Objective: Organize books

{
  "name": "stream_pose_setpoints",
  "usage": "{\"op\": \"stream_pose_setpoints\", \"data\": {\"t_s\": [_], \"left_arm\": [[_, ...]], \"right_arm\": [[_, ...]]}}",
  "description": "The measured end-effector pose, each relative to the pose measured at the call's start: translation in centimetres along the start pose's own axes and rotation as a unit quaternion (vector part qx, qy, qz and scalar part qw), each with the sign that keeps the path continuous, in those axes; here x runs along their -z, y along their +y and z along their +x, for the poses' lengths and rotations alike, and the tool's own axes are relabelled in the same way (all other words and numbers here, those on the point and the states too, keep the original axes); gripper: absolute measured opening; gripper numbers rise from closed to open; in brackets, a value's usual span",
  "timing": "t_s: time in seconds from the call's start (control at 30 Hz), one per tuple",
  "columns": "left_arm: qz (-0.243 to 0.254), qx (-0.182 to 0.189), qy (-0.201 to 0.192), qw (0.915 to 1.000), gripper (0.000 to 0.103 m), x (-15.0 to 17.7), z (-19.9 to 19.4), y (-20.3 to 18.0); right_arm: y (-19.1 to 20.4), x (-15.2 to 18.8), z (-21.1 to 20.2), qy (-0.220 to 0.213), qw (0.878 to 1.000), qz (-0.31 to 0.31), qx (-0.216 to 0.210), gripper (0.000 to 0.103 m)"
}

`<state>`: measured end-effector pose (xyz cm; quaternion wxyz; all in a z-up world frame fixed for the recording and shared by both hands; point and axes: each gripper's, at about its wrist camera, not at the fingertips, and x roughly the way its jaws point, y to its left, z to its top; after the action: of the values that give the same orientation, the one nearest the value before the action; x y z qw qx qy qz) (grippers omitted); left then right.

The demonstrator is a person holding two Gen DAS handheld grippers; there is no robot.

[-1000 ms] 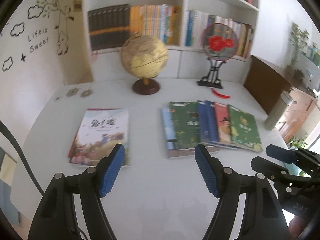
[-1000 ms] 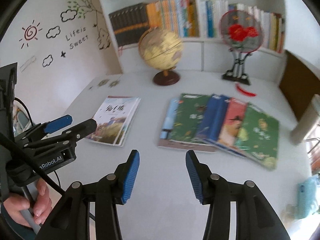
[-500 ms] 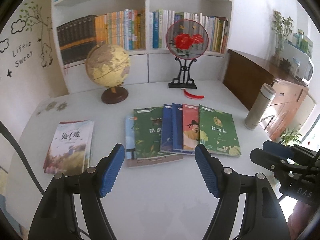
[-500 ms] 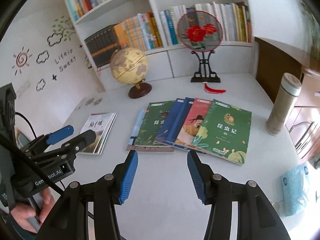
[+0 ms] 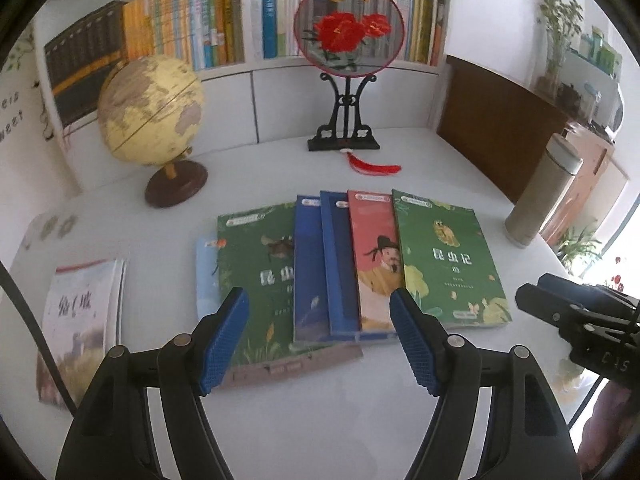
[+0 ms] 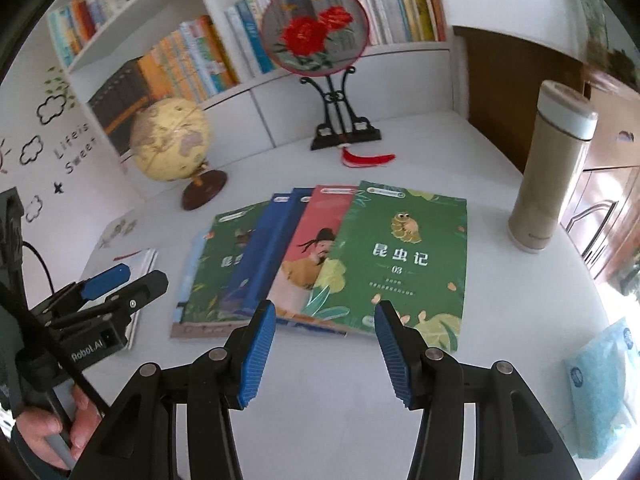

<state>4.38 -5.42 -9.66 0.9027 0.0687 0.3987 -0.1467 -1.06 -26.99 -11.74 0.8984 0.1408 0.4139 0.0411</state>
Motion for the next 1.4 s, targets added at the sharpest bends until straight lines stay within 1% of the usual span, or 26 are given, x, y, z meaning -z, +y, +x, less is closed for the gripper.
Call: {"op": "stream_pose_setpoints", "data": {"t_s": [0.23, 0.43, 0.5, 0.57, 0.7, 0.73, 0.8, 0.83, 0.93, 1.1, 1.17, 1.3, 1.37, 1.4], "left_arm": [[0.016, 0.011, 0.001, 0.9998, 0.071, -1.7, 2.8, 0.0], [0.018, 0.022, 0.019, 0.9994, 0.071, -1.7, 5.4, -0.3], [0.016, 0.031, 0.025, 0.9991, 0.071, -1.4, 6.2, -0.7], [0.019, 0.048, 0.029, 0.9982, 0.071, -1.0, 6.9, -1.3], [0.017, 0.112, 0.053, 0.9921, 0.071, -0.2, 9.0, -2.9], [0.013, 0.125, 0.049, 0.9908, 0.071, 0.0, 9.2, -3.3], [0.012, 0.139, 0.043, 0.9893, 0.071, 0.1, 9.7, -4.3], [0.01, 0.146, 0.046, 0.9882, 0.071, 0.1, 10.1, -4.6], [0.003, 0.156, 0.066, 0.9856, 0.071, -0.1, 11.5, -5.5], [0.004, 0.156, 0.087, 0.9839, 0.071, 0.0, 13.2, -6.5], [-0.001, 0.163, 0.095, 0.982, 0.071, 0.3, 13.7, -6.7], [-0.01, 0.181, 0.105, 0.9778, 0.071, 1.0, 14.2, -7.3], [-0.004, 0.177, 0.102, 0.9789, 0.071, 1.1, 14.3, -7.7], [-0.002, 0.179, 0.103, 0.9785, 0.071, 1.1, 14.3, -7.9]], "right_arm": [[-0.4, -1.3, 3.7, 0.023, 1.0, 0.006, 0.016, 0.05], [-1.3, -1.4, 6.1, 0.035, 0.999, 0.01, 0.037, 0.05], [-1.9, -1.4, 6.7, 0.042, 0.998, 0.011, 0.043, 0.05], [-3.1, -1.3, 7.4, 0.049, 0.997, 0.018, 0.048, 0.05], [-6.0, -1.2, 8.9, 0.064, 0.995, 0.047, 0.054, 0.05], [-6.8, -1.2, 9.3, 0.068, 0.995, 0.055, 0.054, 0.05], [-7.8, -1.3, 9.9, 0.068, 0.994, 0.06, 0.055, 0.05], [-8.2, -1.3, 10.3, 0.069, 0.994, 0.06, 0.054, 0.05], [-9.2, -1.5, 11.5, 0.082, 0.993, 0.07, 0.057, 0.05], [-11.2, -1.8, 12.6, 0.084, 0.991, 0.081, 0.072, 0.05], [-11.7, -1.9, 12.7, 0.078, 0.991, 0.084, 0.071, 0.05], [-11.8, -2.2, 12.9, 0.081, 0.992, 0.071, 0.063, 0.05], [-11.5, -2.3, 13.0, 0.084, 0.994, 0.06, 0.045, 0.05], [-11.4, -2.3, 13.0, 0.086, 0.994, 0.053, 0.049, 0.05]]}}
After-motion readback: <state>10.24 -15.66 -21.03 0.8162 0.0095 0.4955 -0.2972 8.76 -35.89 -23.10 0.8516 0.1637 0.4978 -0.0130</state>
